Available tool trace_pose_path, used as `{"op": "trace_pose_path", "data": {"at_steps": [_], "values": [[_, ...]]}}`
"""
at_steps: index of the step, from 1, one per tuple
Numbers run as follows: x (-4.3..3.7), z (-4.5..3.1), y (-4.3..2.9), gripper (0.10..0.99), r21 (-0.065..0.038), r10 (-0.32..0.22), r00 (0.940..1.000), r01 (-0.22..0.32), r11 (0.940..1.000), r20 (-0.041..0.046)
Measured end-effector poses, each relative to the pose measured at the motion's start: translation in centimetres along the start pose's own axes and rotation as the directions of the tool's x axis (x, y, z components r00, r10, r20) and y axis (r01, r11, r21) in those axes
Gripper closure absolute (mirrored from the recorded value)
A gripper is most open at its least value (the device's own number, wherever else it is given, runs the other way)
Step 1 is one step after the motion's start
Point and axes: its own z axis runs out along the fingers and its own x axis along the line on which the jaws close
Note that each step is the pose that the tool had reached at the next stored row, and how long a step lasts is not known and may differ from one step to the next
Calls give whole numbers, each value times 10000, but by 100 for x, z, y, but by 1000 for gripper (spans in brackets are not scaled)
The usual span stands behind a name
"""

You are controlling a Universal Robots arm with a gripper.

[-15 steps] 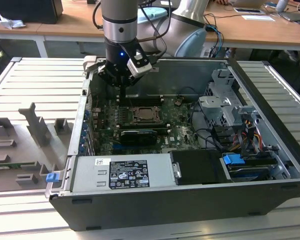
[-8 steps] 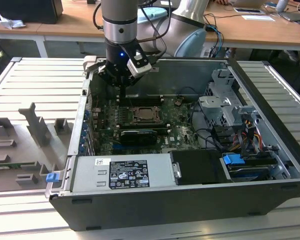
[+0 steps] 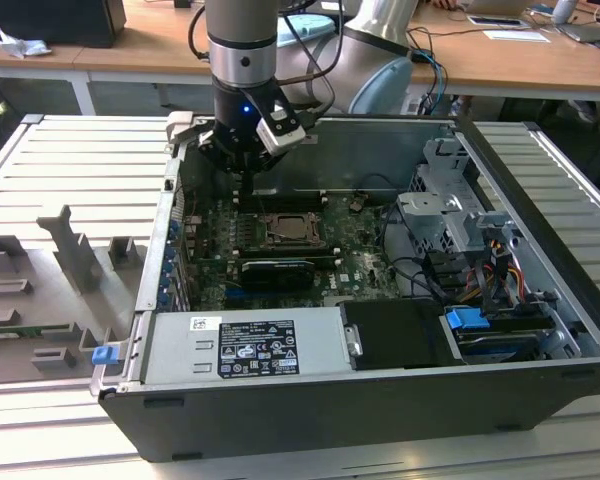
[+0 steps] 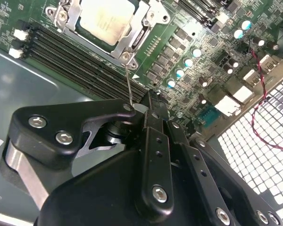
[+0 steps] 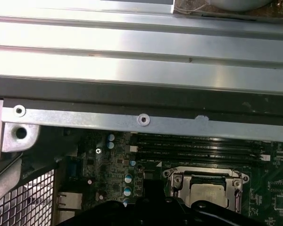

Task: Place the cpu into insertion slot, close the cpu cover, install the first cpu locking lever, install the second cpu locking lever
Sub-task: 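Install the first cpu locking lever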

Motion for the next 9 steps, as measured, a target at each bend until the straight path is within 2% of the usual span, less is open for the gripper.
{"op": "trace_pose_path", "data": {"at_steps": [9], "values": [[-132, 1, -8, 980, 0, 0, 10000, 0, 10000, 1]]}}
